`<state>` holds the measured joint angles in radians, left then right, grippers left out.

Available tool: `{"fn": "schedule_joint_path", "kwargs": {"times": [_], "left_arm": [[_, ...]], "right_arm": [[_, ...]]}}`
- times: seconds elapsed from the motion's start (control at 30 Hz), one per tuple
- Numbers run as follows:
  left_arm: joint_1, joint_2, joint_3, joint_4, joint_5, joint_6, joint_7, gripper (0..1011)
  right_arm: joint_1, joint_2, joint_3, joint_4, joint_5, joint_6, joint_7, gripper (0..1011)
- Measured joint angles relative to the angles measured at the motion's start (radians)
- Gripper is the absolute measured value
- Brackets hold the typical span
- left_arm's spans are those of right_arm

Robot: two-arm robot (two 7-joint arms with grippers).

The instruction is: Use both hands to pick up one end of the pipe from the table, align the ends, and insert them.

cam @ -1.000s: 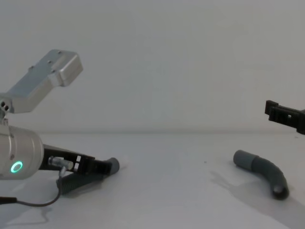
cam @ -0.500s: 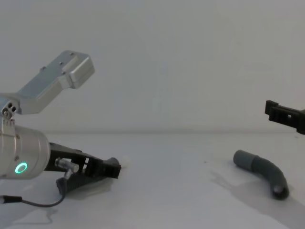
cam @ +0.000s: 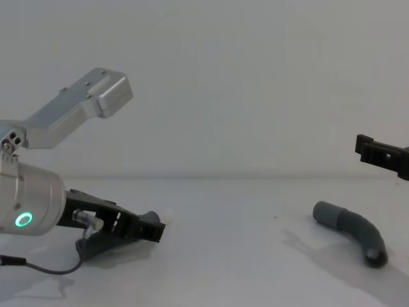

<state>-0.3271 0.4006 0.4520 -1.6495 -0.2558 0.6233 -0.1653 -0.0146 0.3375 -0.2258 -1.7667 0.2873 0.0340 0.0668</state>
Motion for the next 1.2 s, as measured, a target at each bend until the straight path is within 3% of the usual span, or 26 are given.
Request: {"fn": "schedule_joint_path", "kwargs": {"times": [1.2], "left_arm": [[-0.062, -0.018, 0.003, 0.092, 0.005, 0.014, -0.09, 1001]], "right_arm": [[0.0, 0.0, 0.0, 0.0, 0.0, 0.0, 0.0, 1004]]}}
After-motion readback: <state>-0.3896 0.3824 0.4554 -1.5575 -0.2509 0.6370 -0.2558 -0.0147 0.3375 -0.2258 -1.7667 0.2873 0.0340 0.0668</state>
